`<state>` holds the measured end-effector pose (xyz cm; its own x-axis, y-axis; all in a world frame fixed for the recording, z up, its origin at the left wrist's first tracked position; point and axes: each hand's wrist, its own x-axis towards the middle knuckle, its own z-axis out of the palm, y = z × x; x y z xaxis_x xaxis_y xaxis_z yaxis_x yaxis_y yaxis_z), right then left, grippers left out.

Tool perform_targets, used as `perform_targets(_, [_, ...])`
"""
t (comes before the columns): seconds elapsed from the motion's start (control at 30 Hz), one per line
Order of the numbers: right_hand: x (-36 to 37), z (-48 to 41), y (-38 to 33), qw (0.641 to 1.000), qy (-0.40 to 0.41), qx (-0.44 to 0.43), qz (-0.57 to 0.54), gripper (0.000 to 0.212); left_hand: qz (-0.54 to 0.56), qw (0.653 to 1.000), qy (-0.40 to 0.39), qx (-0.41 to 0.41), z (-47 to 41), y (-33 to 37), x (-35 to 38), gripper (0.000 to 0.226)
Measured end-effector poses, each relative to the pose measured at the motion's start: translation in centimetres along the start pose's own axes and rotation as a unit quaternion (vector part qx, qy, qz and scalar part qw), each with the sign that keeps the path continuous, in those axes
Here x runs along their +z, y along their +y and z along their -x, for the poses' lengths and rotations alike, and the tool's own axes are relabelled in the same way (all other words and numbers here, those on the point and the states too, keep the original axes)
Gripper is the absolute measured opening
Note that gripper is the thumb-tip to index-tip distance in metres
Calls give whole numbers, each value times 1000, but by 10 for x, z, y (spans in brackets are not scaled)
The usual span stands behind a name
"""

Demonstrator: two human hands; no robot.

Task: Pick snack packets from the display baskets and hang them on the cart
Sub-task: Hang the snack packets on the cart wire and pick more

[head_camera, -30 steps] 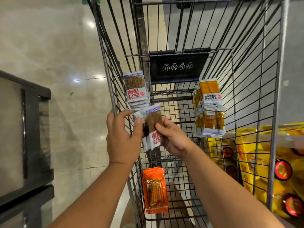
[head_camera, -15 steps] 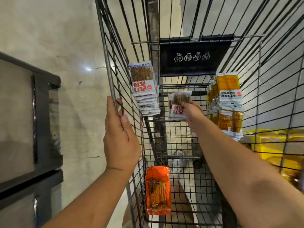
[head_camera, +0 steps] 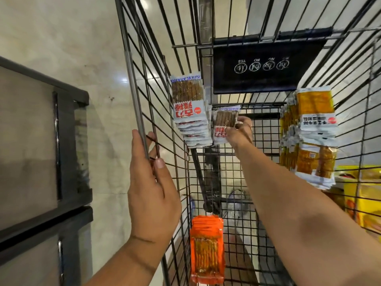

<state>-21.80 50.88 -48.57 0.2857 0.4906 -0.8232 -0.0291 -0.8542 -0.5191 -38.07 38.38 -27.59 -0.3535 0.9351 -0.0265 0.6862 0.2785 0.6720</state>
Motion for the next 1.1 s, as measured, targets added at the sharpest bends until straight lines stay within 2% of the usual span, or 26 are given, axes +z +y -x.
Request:
perform_targets(0.07, [0,-2,4,999,-18,-5,-36,46,8,1000,2,3,-1,0,0,59])
perform_targets(0.13, [1,-4,7,999,-44,-9,-27,50,-7,1000,13,19,-1,1,1,60])
perform_targets(0.23, [11,-2,6,996,-48,-31,63,51,-31,999,16,31,0,2,1,59])
perform_targets(0.3, [14,-2,8,980,-10,-63,187,62,-24,999,13,24,0,1,1,58])
perform_targets(0.4, [8,1,6,967,-39,-74,239,66,-15,1000,7,14,-1,2,1,59])
perform_targets(0.6, [-37,24,16,968,-34,-96,229,55,-15,1000,-5,-9,-2,3,0,61])
perform_targets(0.9, [-86,167,53,949,-2,-129,288,32,-12,998,-42,-51,-1,29,-12,60])
perform_targets(1.1, [-116,276,53,918,1,-170,357,36,-24,990,-123,-70,1,42,-31,88])
